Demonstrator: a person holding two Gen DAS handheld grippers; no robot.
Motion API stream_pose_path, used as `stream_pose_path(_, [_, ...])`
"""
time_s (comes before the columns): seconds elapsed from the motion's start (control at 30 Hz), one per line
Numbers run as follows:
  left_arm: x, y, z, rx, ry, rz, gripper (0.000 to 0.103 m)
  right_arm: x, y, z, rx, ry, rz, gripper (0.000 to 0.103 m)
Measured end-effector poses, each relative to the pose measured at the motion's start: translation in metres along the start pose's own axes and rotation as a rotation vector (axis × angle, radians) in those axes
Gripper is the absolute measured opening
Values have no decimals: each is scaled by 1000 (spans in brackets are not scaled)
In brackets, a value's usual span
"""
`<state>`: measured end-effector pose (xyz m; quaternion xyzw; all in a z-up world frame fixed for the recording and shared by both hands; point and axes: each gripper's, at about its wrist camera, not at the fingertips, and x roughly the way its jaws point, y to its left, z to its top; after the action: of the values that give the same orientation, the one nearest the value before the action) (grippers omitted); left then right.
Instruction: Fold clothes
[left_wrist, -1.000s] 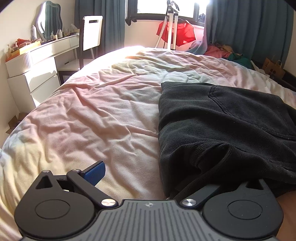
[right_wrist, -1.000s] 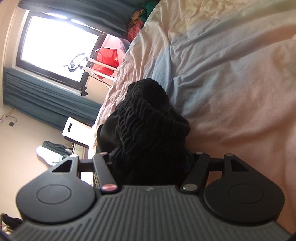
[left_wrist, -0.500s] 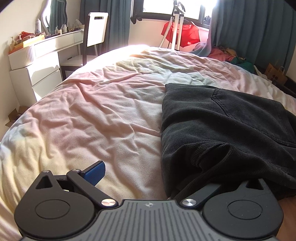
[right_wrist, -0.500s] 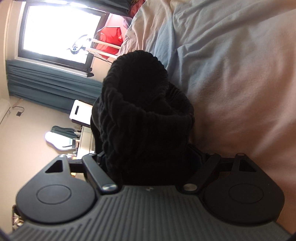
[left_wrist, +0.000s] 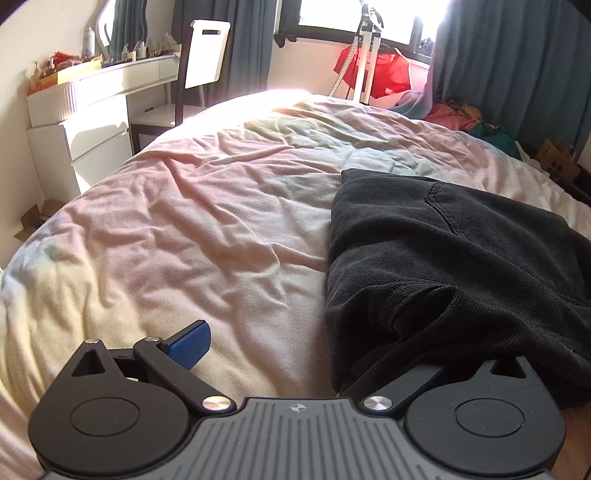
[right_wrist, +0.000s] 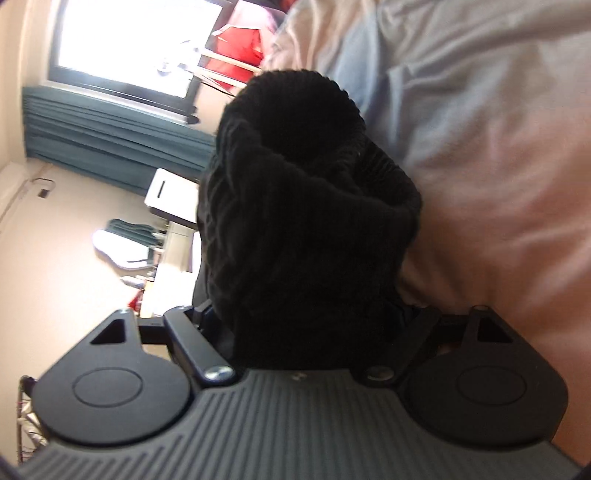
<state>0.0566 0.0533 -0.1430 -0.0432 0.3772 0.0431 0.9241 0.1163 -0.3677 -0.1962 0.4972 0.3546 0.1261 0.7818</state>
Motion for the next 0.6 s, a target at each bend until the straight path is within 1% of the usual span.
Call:
stream_pose_path(0.07, [-4, 0, -1, -3, 17, -37, 97, 4, 1, -1, -19, 10, -29, 83])
stream_pose_path(0.13, [-10, 3, -3, -20, 48, -98, 96, 0, 4, -1, -31, -4, -50, 75])
stream_pose_path(0.2, [-18, 7, -8, -50, 94, -183, 97, -4, 5, -1, -36, -22, -64, 60])
stream_pose_path(0.27, [-28, 8, -11, -54, 134, -273, 97, -8, 8, -2, -43, -33, -69, 52])
stream_pose_path(0.33, [-40, 12, -8, -61, 124, -344, 98, -11, 12, -2, -57, -43, -76, 48])
stream_pose_path(0.37, [-46, 14, -6, -69, 108, -377, 102, -12, 13, -3, -59, -47, -78, 47])
stream_pose_path(0.43, [-51, 19, 7, -106, 65, -442, 102, -14, 14, -4, -64, -54, -81, 47])
stream_pose_path(0.5, [-44, 22, 22, -140, 54, -470, 103, -15, 14, -4, -69, -58, -81, 47])
stream_pose_path(0.6, [-1, 17, 52, -132, 136, -439, 103, -17, 15, -6, -77, -66, -82, 47])
